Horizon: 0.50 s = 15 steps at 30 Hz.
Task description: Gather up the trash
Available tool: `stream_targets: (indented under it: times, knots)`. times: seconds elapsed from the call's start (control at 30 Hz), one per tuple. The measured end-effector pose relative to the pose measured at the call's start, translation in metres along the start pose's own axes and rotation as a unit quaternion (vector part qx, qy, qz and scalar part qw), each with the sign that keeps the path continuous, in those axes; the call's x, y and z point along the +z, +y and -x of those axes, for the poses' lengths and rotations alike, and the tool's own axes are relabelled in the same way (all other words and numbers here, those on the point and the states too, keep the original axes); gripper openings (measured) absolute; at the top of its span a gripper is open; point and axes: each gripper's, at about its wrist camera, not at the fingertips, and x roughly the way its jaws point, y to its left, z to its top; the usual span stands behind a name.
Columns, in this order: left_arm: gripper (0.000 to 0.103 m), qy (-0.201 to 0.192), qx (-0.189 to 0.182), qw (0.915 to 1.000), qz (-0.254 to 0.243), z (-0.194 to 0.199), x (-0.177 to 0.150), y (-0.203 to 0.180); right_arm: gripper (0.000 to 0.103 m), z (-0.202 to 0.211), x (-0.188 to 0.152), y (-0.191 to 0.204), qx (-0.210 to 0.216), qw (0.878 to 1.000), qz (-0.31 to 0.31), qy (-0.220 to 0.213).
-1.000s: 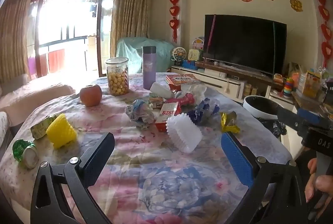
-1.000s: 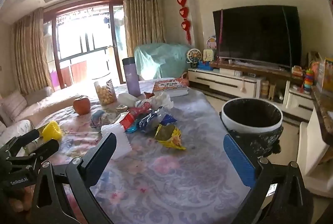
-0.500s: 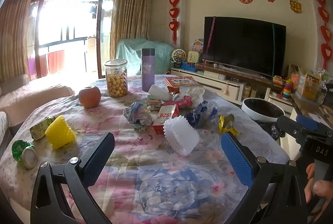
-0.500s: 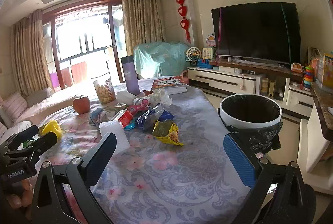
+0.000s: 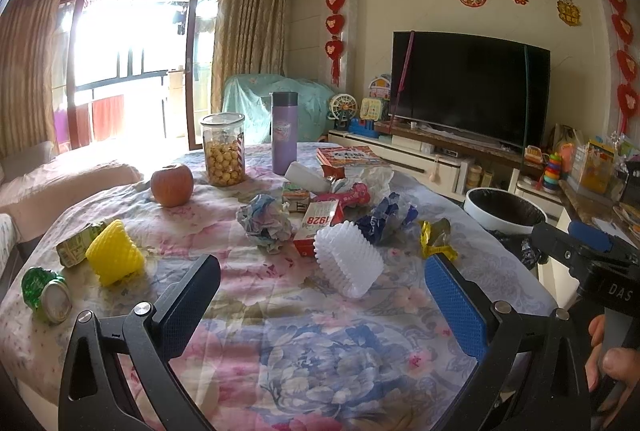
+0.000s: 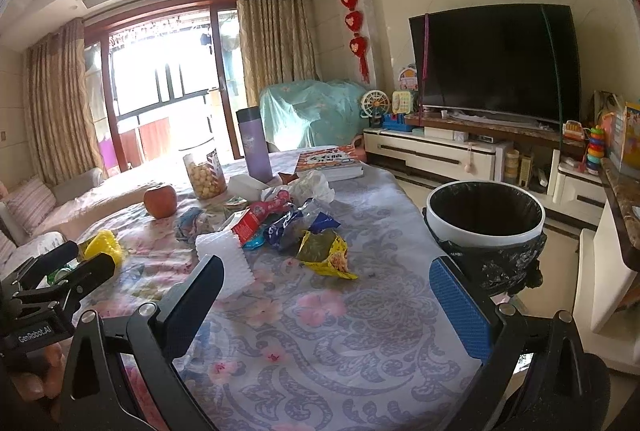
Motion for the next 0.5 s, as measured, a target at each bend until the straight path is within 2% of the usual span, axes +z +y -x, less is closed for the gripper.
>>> stream_targets:
  times: [0.5]
  knots:
    - [0.102,-0.001,-0.001,1.0,0.002,-0.0013,-0.0017,-0.0001,0.103,-0.0021,-0.002,0.0006,0.006,1.0,0.0,0.002]
